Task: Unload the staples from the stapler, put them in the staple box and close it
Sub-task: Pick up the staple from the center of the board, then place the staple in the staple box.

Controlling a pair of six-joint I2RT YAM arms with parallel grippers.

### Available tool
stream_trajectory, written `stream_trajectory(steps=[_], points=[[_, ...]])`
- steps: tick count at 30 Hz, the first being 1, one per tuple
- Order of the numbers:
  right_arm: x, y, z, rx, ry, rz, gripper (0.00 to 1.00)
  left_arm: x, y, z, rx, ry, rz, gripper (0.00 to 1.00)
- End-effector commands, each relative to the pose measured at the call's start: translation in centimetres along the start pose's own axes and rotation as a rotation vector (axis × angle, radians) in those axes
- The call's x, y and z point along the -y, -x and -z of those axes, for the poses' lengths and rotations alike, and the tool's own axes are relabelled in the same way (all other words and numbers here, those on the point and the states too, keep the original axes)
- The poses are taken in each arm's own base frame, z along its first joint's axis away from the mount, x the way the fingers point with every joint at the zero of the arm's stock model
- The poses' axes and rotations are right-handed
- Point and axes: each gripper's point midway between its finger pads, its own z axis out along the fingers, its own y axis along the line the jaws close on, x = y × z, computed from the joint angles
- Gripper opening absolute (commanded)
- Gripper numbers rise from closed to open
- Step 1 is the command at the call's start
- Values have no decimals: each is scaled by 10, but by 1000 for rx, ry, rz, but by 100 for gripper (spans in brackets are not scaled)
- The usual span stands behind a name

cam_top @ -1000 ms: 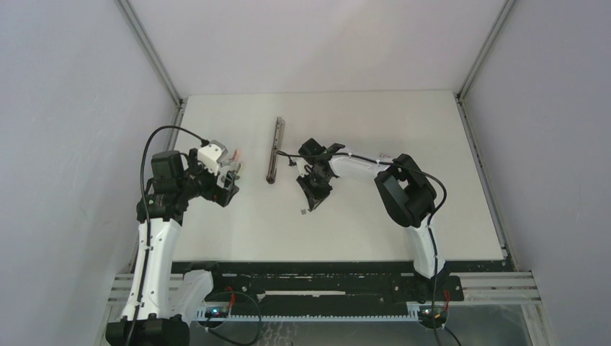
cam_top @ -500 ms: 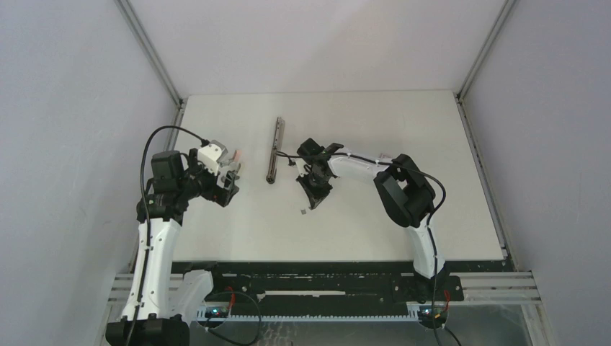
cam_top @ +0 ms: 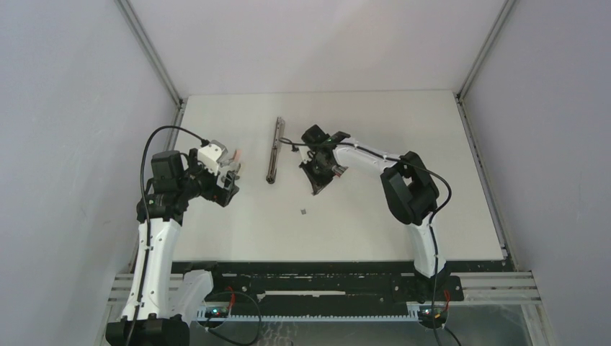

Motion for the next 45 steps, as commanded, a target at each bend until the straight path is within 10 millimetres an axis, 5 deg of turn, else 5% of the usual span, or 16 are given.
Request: stream_trajectory(steps=[1,9,14,34,45], points=[[42,42,57,167,-55,-3,0,1,-7,-5,1,-10,0,100],[126,61,89,254,-194,9,0,2,-6,-4,4,-13,0,100],[155,60,89,257,-267,24,0,2,-6,-5,5,-14,2,100],[158,61,40,170,-302,85,0,2,-7,-6,0,-17,3,100],[161,60,34,162,-312,82,0,2,-8,-6,-1,-16,3,100]])
